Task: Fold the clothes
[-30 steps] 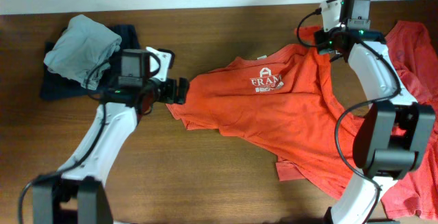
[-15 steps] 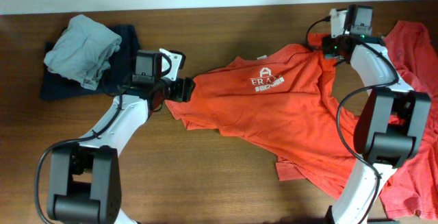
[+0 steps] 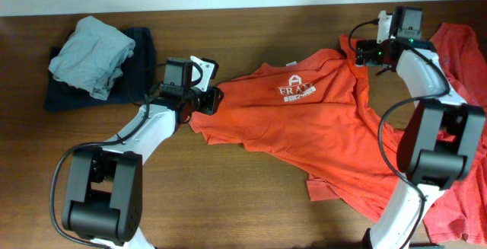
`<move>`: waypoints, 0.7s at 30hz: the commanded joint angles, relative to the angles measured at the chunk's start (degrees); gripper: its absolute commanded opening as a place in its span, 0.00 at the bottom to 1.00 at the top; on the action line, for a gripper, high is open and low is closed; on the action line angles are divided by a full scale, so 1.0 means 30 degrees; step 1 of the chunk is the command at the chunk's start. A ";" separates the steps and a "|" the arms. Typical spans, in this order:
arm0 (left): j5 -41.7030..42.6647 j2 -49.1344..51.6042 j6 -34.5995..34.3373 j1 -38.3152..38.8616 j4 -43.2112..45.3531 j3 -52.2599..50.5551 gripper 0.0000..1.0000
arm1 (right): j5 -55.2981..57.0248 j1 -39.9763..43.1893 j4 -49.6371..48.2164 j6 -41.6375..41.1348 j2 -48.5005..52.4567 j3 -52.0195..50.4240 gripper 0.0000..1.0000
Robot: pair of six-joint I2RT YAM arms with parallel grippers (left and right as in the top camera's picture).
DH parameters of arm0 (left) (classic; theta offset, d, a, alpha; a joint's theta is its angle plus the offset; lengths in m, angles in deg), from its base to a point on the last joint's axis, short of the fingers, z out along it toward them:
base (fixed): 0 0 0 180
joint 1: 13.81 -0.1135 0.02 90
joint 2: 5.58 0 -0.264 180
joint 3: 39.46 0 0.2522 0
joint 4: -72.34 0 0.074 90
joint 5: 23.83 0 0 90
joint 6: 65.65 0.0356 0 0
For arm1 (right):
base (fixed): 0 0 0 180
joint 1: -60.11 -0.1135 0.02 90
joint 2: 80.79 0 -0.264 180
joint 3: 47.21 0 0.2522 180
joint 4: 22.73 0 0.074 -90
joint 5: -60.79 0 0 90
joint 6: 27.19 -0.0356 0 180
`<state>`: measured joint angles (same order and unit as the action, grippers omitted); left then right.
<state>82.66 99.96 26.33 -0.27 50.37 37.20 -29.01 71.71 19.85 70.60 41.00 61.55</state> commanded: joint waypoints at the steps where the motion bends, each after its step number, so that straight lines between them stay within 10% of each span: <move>1: -0.0823 0.0306 0.0087 0.0073 0.0073 0.0306 0.40 | 0.0095 0.0036 0.1311 -0.2025 -0.2696 0.0328 0.98; 8: -0.0852 0.1158 0.0080 0.0583 0.0561 0.0306 0.07 | 0.0015 0.0036 0.4852 -0.3781 -0.3767 0.0328 0.98; 21: -0.1297 0.1851 0.0073 0.1814 0.0743 0.0321 0.05 | 0.0022 0.0036 0.7322 -0.3767 -0.3752 0.0306 0.99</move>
<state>80.06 103.48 26.33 4.83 52.38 37.31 -29.03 71.71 41.64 59.93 30.05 61.97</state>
